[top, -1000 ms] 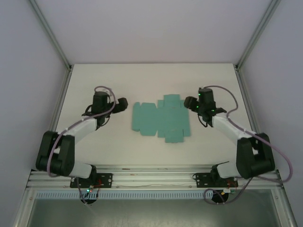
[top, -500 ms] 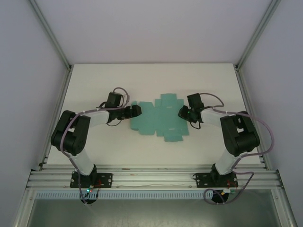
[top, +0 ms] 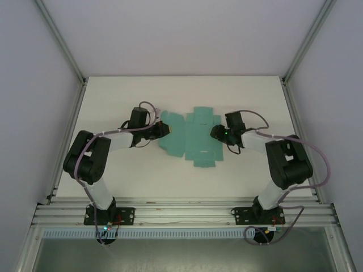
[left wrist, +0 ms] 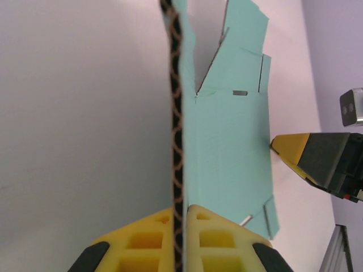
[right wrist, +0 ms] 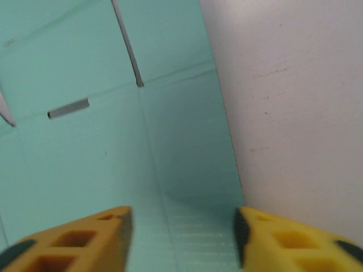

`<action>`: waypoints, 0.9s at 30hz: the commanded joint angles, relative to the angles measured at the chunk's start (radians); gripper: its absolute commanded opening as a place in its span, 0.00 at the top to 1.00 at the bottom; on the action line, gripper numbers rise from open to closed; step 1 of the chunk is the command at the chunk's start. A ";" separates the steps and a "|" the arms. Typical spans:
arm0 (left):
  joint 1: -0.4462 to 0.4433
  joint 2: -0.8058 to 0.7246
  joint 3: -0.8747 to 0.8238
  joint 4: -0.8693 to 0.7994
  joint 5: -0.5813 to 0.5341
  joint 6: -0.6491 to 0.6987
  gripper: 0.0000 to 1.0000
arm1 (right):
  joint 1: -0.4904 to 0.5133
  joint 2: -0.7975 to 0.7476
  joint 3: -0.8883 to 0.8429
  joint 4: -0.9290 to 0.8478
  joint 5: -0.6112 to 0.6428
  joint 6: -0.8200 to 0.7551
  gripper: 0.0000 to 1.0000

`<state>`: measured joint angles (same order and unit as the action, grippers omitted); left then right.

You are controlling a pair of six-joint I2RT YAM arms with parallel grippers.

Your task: Assemble paper box

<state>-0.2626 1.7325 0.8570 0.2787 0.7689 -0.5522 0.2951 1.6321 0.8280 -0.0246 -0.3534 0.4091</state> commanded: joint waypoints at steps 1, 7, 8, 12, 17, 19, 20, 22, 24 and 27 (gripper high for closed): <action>0.006 -0.085 0.042 0.101 0.039 0.005 1.00 | -0.040 -0.152 0.018 -0.095 -0.037 -0.109 0.31; 0.048 -0.175 0.102 0.229 0.269 -0.073 1.00 | -0.172 -0.350 0.086 -0.150 -0.262 -0.193 0.00; 0.059 -0.188 0.113 0.244 0.306 -0.089 1.00 | -0.191 -0.370 0.095 -0.150 -0.315 -0.217 0.00; 0.088 -0.259 0.122 0.306 0.373 -0.141 1.00 | -0.246 -0.411 0.127 -0.171 -0.455 -0.301 0.03; 0.093 -0.356 0.121 0.222 0.352 -0.083 1.00 | -0.283 -0.421 0.140 -0.089 -0.687 -0.273 0.19; 0.092 -0.391 0.104 0.205 0.324 -0.055 1.00 | -0.282 -0.407 0.128 0.001 -0.776 -0.227 0.27; 0.095 -0.404 0.096 0.204 0.307 -0.051 1.00 | -0.282 -0.399 0.129 0.018 -0.796 -0.211 0.31; 0.094 -0.424 0.081 0.217 0.299 -0.058 1.00 | -0.283 -0.384 0.141 0.016 -0.806 -0.207 0.47; 0.094 -0.435 0.075 0.215 0.289 -0.063 1.00 | -0.283 -0.376 0.147 0.004 -0.811 -0.220 0.59; 0.095 -0.446 0.070 0.191 0.260 -0.057 1.00 | -0.282 -0.377 0.144 0.004 -0.855 -0.241 0.73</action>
<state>-0.1699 1.3064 0.9394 0.4744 1.0557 -0.6292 0.0139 1.2541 0.9558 -0.0570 -1.1172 0.1780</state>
